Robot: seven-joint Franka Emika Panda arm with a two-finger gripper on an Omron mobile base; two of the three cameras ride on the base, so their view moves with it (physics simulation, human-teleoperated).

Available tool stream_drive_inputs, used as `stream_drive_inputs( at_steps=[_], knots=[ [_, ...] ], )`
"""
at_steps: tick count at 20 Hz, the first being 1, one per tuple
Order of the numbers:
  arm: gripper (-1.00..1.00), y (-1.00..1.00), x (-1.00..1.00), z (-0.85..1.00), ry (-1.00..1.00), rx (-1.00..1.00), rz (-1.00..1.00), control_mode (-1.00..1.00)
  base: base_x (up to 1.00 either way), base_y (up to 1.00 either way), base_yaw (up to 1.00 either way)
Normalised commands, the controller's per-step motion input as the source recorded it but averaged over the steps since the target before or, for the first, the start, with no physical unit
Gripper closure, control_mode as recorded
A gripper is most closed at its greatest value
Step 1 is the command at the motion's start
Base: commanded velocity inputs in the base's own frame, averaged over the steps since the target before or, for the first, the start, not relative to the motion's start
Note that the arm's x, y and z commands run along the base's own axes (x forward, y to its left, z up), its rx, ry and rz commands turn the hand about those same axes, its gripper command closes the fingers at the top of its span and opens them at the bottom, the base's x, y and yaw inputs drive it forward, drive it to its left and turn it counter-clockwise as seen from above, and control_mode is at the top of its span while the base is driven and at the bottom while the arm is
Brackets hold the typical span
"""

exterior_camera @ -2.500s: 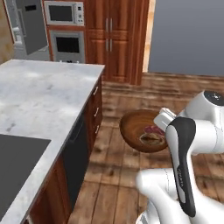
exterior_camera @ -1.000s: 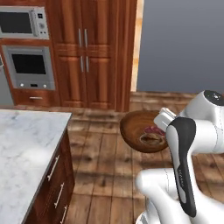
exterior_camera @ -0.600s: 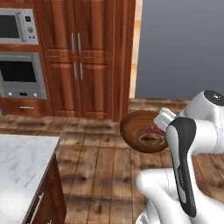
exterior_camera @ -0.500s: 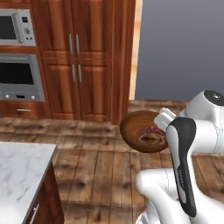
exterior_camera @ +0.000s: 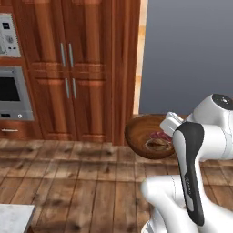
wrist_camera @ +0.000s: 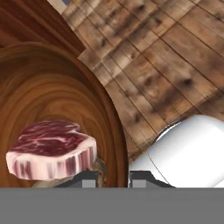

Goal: Place the bowl with the limes on the top shelf of the fridge. Place the bowl with the steak and chicken drumstick on the second highest shelf of the fridge.

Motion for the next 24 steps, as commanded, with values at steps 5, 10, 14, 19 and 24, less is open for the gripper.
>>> stream_drive_inputs(
  at_steps=[5, 10, 14, 19, 24],
  knots=[
    [1.0, 0.0, 0.0, 0.0, 0.0, 0.0, 0.0, 1.0, 1.0, 0.0, -0.05],
    [1.0, 0.0, 0.0, 0.0, 0.0, 0.0, 0.0, 1.0, 1.0, 0.0, 0.01],
    [1.0, 0.0, 0.0, 0.0, 0.0, 0.0, 0.0, 1.0, 0.94, 0.0, 0.72],
    [1.0, 0.0, 0.0, 0.0, 0.0, 0.0, 0.0, 1.0, 0.64, 0.0, 0.89],
    [1.0, 0.0, 0.0, 0.0, 0.0, 0.0, 0.0, 1.0, 0.82, 0.0, 0.81]
  ],
)
